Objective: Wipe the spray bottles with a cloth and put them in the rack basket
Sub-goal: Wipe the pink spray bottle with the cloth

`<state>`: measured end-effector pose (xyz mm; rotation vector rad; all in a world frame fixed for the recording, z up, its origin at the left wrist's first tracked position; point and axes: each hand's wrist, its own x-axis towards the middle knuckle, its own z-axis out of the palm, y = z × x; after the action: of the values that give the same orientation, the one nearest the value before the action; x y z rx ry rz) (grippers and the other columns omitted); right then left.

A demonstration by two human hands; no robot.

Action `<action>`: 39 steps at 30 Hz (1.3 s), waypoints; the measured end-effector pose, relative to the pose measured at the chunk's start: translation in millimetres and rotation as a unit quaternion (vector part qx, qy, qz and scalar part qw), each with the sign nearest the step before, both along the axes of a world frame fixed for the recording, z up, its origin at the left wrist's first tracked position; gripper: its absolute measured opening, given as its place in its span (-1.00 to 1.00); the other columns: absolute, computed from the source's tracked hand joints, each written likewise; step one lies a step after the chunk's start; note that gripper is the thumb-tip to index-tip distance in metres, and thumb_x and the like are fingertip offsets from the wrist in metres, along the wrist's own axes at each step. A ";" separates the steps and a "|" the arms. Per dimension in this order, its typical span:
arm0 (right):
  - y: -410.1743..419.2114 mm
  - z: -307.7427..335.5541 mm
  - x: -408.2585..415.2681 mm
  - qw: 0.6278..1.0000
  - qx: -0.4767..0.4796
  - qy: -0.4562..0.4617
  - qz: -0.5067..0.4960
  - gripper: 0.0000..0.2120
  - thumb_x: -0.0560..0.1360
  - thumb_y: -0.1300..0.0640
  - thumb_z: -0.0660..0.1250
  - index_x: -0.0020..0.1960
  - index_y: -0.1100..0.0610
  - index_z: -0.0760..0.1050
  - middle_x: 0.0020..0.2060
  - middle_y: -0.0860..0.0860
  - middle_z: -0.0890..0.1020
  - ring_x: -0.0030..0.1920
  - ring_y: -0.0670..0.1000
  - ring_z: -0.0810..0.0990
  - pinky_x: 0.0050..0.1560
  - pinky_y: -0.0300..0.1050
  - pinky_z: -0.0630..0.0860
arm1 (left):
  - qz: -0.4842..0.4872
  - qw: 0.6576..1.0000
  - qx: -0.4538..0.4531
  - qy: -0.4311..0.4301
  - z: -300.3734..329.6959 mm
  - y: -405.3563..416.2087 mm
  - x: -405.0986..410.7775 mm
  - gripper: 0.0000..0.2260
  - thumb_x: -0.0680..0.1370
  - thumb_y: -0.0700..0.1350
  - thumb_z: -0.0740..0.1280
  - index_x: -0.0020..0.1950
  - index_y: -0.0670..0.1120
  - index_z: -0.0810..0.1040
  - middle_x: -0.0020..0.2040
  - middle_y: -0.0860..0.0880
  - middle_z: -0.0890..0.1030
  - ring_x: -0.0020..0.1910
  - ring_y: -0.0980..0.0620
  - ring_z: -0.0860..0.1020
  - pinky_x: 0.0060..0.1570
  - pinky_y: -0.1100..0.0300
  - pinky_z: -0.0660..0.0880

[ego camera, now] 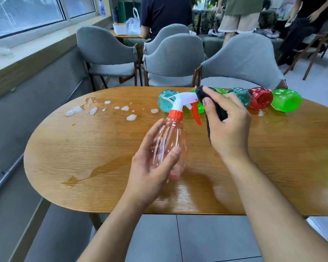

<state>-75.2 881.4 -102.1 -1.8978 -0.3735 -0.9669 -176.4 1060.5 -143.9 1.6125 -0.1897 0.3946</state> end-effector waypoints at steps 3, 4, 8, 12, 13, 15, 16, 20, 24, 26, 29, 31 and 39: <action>-3.7 -2.1 3.3 0.999 0.009 0.051 -0.011 -0.75 0.66 0.05 0.38 0.30 0.00 0.69 -0.03 -0.06 0.65 -0.02 -0.14 0.60 0.04 -0.25 0.52 | 0.000 1.000 -0.013 0.005 1.4 -0.2 -1.2 -0.42 0.60 -0.02 0.49 0.59 0.18 0.41 0.34 0.23 0.63 0.32 0.15 0.63 0.18 0.34 0.57; -6.4 -2.6 4.0 0.997 0.022 0.066 -0.015 -0.75 0.66 0.04 0.37 0.30 -0.02 0.69 -0.01 -0.07 0.67 0.01 -0.14 0.61 0.10 -0.22 0.54 | 0.000 1.000 -0.016 0.004 1.9 -0.3 -1.9 -0.42 0.59 -0.02 0.48 0.60 0.17 0.41 0.35 0.23 0.63 0.33 0.16 0.62 0.19 0.34 0.56; -14.0 0.7 -9.6 0.989 0.120 0.083 0.035 -0.78 0.66 0.07 0.38 0.25 -0.16 0.66 0.04 -0.13 0.70 0.11 -0.12 0.66 0.21 -0.16 0.55 | 0.007 0.999 -0.048 0.001 3.1 1.5 -2.1 -0.41 0.59 -0.03 0.47 0.61 0.16 0.39 0.40 0.19 0.60 0.37 0.15 0.59 0.29 0.24 0.57; -6.3 -13.4 -42.2 0.951 0.233 0.164 0.122 -0.74 0.66 0.16 0.39 0.15 -0.20 0.66 0.06 -0.26 0.74 0.16 -0.23 0.67 0.17 -0.34 0.50 | 0.019 0.991 -0.123 0.048 5.9 2.8 -0.9 -0.46 0.61 0.05 0.50 0.55 0.33 0.43 0.49 0.11 0.54 0.42 0.04 0.58 0.34 -0.18 0.60; -4.3 -19.0 -48.8 0.938 0.254 0.190 0.140 -0.75 0.66 0.18 0.39 0.15 -0.17 0.67 0.07 -0.26 0.74 0.14 -0.25 0.67 0.13 -0.38 0.51 | 0.009 0.988 -0.143 0.056 7.4 1.4 -1.0 -0.49 0.63 0.04 0.47 0.54 0.33 0.44 0.45 0.15 0.58 0.40 0.02 0.60 0.27 -0.21 0.63; -1.1 -28.3 -56.8 0.916 0.282 0.232 0.168 -0.77 0.65 0.18 0.38 0.16 -0.13 0.67 0.09 -0.23 0.74 0.14 -0.24 0.68 0.07 -0.41 0.52 | -0.014 0.981 -0.180 0.075 10.7 -2.8 -1.8 -0.55 0.66 0.04 0.36 0.54 0.32 0.44 0.37 0.23 0.63 0.34 -0.02 0.65 0.08 -0.17 0.69; 0.1 -31.6 -58.6 0.906 0.293 0.248 0.178 -0.78 0.65 0.17 0.38 0.17 -0.12 0.68 0.10 -0.20 0.75 0.14 -0.22 0.68 0.05 -0.40 0.53 | -0.024 0.978 -0.192 0.082 11.6 -5.0 -1.9 -0.58 0.69 0.04 0.31 0.53 0.32 0.44 0.35 0.21 0.64 0.31 -0.05 0.66 0.02 -0.15 0.68; 8.2 -34.8 -60.5 0.886 0.303 0.284 0.204 -0.79 0.64 0.15 0.38 0.21 -0.06 0.69 0.12 -0.11 0.76 0.15 -0.11 0.71 0.11 -0.26 0.61 | -0.052 0.973 -0.206 0.091 12.5 -16.1 -1.5 -0.68 0.77 0.01 0.15 0.48 0.30 0.46 0.33 0.07 0.68 0.24 -0.08 0.70 -0.01 -0.09 0.66; 12.7 -35.5 -64.4 0.886 0.299 0.284 0.210 -0.79 0.64 0.13 0.38 0.21 -0.07 0.68 0.13 -0.09 0.76 0.19 -0.05 0.71 0.13 -0.17 0.63 | -0.046 0.976 -0.185 0.105 4.7 -19.5 2.5 -0.64 0.73 0.25 0.19 0.54 0.32 0.42 0.48 0.10 0.57 0.38 -0.03 0.62 0.11 -0.06 0.67; 11.5 -34.5 -66.0 0.891 0.283 0.277 0.221 -0.79 0.63 0.12 0.39 0.22 -0.07 0.69 0.14 -0.08 0.75 0.20 -0.04 0.71 0.15 -0.14 0.61 | -0.029 0.979 -0.171 0.111 1.8 -17.9 3.2 -0.44 0.55 0.38 0.41 0.54 0.36 0.42 0.53 0.11 0.51 0.44 0.01 0.57 0.31 -0.18 0.61; 9.7 -31.8 -66.8 0.887 0.281 0.277 0.240 -0.78 0.62 0.13 0.39 0.19 -0.09 0.69 0.12 -0.08 0.76 0.18 -0.06 0.71 0.11 -0.21 0.61 | -0.018 0.979 -0.179 0.099 0.6 -18.6 3.9 -0.34 0.50 0.18 0.55 0.57 0.24 0.41 0.38 0.11 0.65 0.35 0.05 0.64 0.34 -0.17 0.60; 9.9 -32.0 -66.0 0.883 0.293 0.278 0.239 -0.78 0.62 0.13 0.39 0.20 -0.09 0.69 0.14 -0.06 0.75 0.21 -0.02 0.71 0.21 -0.07 0.61 | -0.022 0.972 -0.212 0.101 3.5 -20.7 3.5 -0.44 0.55 0.12 0.44 0.55 0.22 0.42 0.33 0.11 0.68 0.30 0.02 0.68 0.20 -0.15 0.66; 11.9 -35.7 -64.7 0.889 0.295 0.271 0.224 -0.72 0.62 0.11 0.40 0.11 -0.27 0.73 0.16 -0.06 0.75 0.24 0.00 0.70 0.37 0.16 0.56 | -0.046 0.968 -0.217 0.116 -4.1 -19.7 10.0 -0.63 0.78 0.06 0.07 0.58 0.17 0.41 0.40 0.01 0.65 0.36 -0.05 0.64 0.17 -0.10 0.65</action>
<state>-139.9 893.4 -137.8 -1.3471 -0.1416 -0.1749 -166.4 1040.8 -148.0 1.1991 0.0025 0.1562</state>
